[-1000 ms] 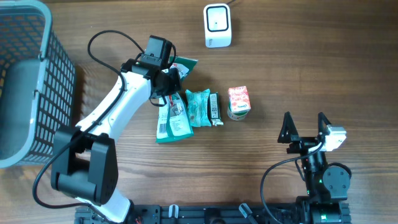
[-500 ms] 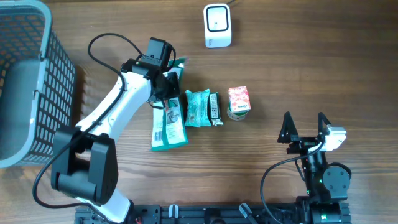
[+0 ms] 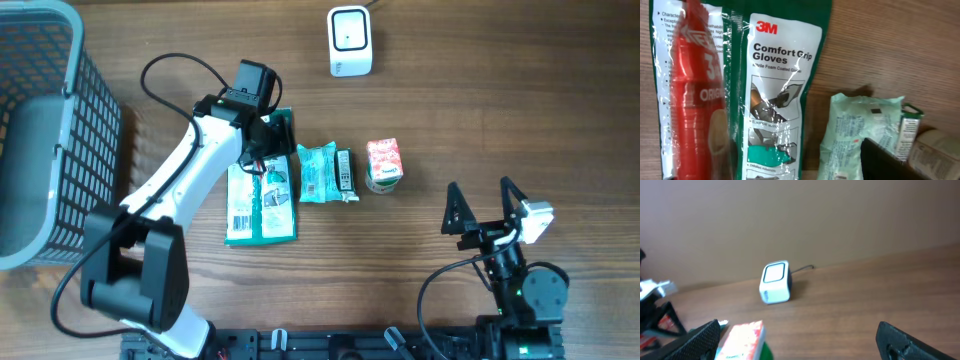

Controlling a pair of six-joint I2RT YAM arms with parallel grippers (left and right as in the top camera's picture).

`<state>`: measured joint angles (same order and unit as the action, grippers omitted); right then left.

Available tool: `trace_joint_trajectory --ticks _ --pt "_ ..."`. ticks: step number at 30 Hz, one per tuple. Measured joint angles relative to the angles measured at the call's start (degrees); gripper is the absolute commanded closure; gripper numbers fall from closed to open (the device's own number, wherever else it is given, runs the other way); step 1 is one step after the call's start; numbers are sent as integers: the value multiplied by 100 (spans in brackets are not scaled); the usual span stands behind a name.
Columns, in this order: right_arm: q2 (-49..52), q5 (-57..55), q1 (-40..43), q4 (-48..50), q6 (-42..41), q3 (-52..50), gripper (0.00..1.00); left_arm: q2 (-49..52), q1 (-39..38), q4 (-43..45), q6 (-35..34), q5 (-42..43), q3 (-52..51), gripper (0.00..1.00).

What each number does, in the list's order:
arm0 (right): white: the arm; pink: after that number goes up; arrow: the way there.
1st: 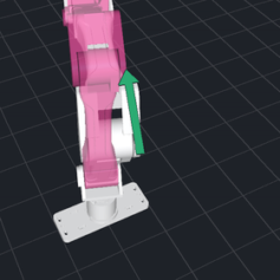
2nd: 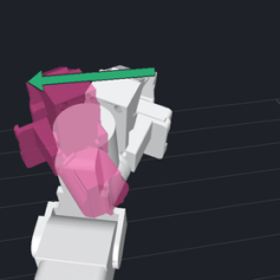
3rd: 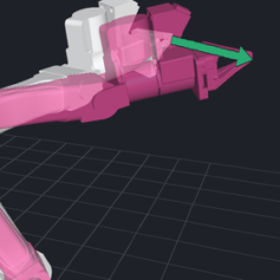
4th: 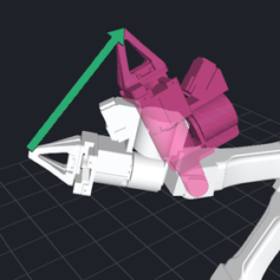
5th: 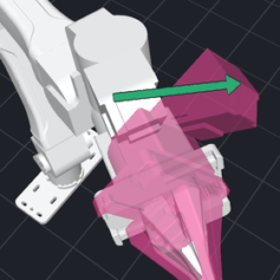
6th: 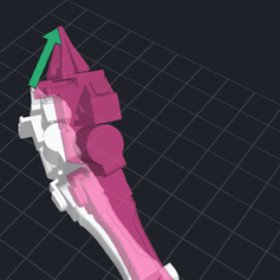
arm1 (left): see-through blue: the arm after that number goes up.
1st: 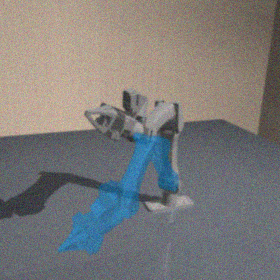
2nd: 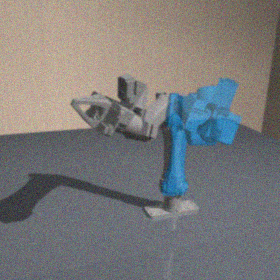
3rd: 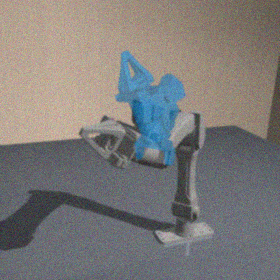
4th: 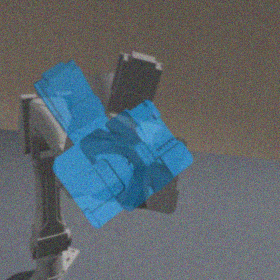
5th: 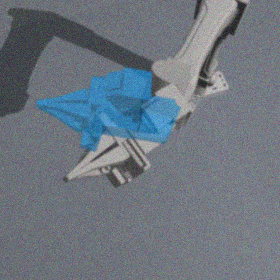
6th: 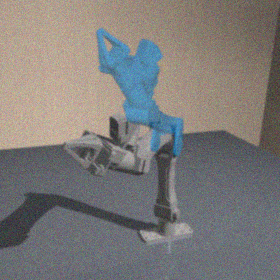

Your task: Scan the item barcode

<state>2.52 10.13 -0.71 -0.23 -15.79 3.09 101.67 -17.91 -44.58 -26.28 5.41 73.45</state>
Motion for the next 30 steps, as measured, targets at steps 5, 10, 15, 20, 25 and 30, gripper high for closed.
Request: trace_joint_trajectory --ticks 5,10,15,20,25,30 --pt "957 227 0 -942 -50 1558 0 -535 0 4 26 306 208 59" --pt "2658 789 0 -2197 -70 3657 0 -1008 2 35 22 1064 382 52" --pt "4177 1950 0 -2398 -247 4935 11 -1043 149 28 2 2570 387 50" --pt "4894 3414 -52 -2503 -634 5025 35 -1043 586 162 2 3941 387 46" --pt "5696 4011 -496 -2846 -656 5027 36 -1043 905 332 -98 4745 387 55" --pt "6373 3912 -1552 -2225 -741 5027 35 -1043 905 372 -376 4944 387 64"
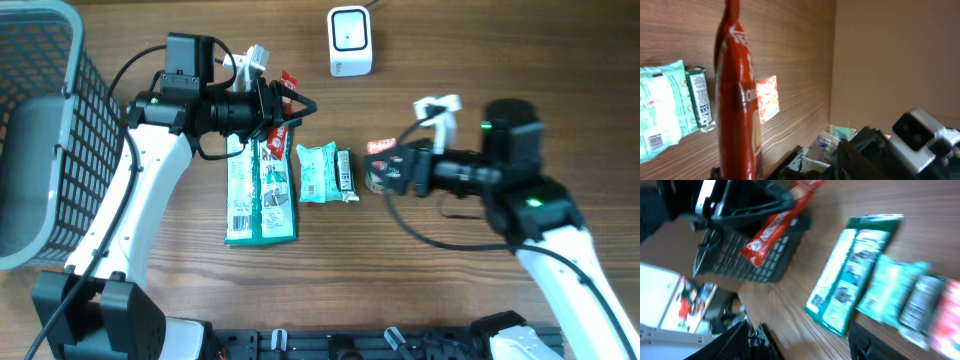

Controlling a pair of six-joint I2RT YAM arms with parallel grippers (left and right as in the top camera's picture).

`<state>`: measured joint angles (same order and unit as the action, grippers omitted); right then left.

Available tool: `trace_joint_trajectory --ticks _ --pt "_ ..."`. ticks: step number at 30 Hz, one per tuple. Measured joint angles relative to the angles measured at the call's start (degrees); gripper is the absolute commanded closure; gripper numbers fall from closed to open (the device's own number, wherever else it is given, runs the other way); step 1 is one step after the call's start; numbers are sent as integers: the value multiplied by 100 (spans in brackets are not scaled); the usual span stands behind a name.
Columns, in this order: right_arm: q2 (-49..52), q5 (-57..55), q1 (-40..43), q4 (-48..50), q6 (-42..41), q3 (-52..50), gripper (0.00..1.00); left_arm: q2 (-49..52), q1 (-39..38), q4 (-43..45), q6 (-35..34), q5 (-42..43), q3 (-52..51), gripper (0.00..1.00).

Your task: Scan the item barcode

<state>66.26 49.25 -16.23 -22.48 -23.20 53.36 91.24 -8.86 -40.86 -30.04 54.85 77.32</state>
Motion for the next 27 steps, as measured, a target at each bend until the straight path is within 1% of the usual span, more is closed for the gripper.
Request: trace_joint_trajectory --ticks 3,7,11,13,15,17,25,27 --pt "339 -173 -699 743 -291 2 31 0 0 17 -81 17 0 75" --pt "761 -326 -1257 1755 -872 7 30 0 0 20 -146 24 0 75" --pt "1202 -339 -1440 2450 -1558 4 32 0 0 22 -164 157 0 75" --pt "1438 -278 -1473 2918 -1851 4 38 0 -2 22 -164 216 0 72" --pt "1644 -160 -1488 3401 -2111 4 52 0 0 22 -168 238 0 69" --pt "1801 -55 -1504 3764 -2358 4 57 0 0 26 -186 267 0 68" --pt "2046 85 -1504 4151 -2922 7 57 0 0 68 -184 448 0 68" --pt "2052 92 -1504 4192 -3051 7 59 0 -2 74 -184 487 0 68"
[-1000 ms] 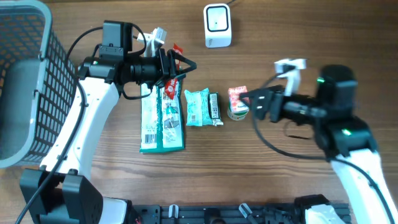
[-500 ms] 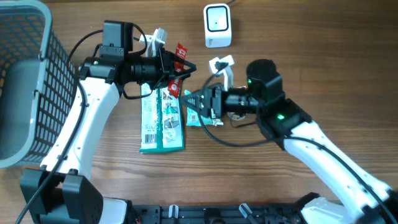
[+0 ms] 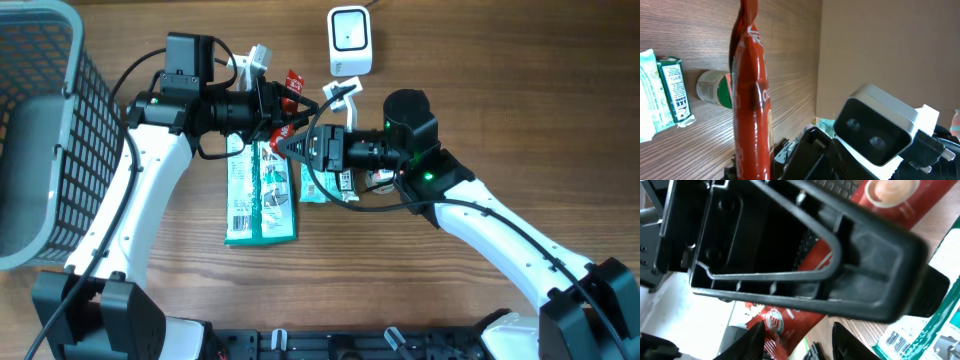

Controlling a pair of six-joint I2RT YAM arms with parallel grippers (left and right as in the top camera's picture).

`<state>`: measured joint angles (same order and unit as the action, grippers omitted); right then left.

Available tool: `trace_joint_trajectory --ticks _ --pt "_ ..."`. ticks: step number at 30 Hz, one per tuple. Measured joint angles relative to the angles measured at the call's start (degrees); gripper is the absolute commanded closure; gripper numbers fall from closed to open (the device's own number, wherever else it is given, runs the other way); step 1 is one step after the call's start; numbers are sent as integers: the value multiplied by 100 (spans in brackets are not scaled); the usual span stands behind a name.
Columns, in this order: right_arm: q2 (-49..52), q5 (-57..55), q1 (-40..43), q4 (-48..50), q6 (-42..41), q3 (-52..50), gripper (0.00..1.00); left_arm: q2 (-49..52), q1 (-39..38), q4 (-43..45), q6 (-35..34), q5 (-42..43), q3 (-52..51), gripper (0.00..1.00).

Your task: Scan the item barcode

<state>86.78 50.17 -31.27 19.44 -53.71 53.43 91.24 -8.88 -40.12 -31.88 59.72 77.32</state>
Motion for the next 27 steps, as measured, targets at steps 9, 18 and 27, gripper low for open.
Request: trace_joint_trajectory --ticks 9,18,27 --pt "2 -4 -85 214 -354 0 73 0 0 11 0 22 0 68" --pt "2 -22 -85 354 -595 -2 96 0 2 9 0 42 0 66" --pt "2 -391 -79 -743 -289 22 96 0 44 20 164 -518 0 62"
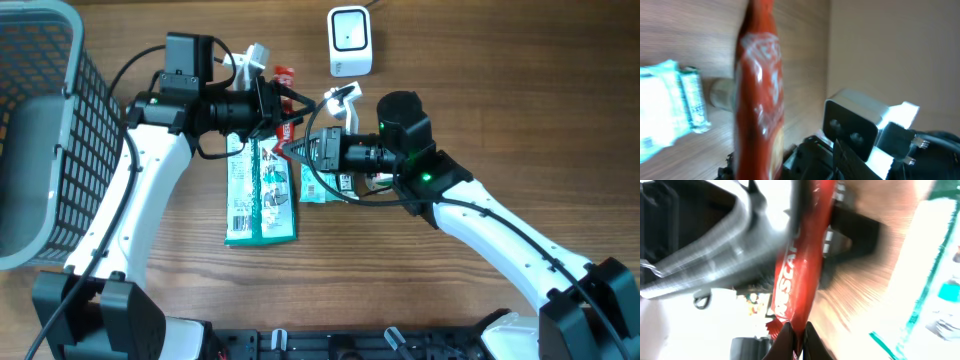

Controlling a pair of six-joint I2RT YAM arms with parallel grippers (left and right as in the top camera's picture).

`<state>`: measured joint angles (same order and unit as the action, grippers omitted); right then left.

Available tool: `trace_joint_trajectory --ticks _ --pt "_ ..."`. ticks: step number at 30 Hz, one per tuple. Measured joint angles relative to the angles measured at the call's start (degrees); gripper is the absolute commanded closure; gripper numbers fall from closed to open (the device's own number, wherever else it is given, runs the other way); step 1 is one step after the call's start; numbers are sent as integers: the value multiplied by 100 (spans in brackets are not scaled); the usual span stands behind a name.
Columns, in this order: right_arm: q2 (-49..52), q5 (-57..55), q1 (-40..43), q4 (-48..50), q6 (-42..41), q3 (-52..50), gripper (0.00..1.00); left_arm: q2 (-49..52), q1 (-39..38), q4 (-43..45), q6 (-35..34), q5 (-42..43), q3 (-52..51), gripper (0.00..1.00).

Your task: Scan the item barcode

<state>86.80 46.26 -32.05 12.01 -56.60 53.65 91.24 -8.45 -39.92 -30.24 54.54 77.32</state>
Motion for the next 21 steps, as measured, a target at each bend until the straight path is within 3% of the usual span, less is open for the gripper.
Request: trace_joint_trajectory --ticks 7,16,19,20,21 --pt "2 -546 -15 -1228 636 4 96 0 566 -221 190 -1126 2 48" --pt "175 -1058 -155 -1626 1307 4 95 0 632 -1043 446 -3012 7 46" --pt "417 -1217 -376 -1624 1613 4 82 0 632 -1174 470 -3530 7 44" --pt "503 -1248 -450 -1626 1694 4 74 0 632 -1198 470 -3639 7 44" --pt "605 -1305 -549 -1628 1860 4 60 0 632 -1215 472 -3748 7 43"
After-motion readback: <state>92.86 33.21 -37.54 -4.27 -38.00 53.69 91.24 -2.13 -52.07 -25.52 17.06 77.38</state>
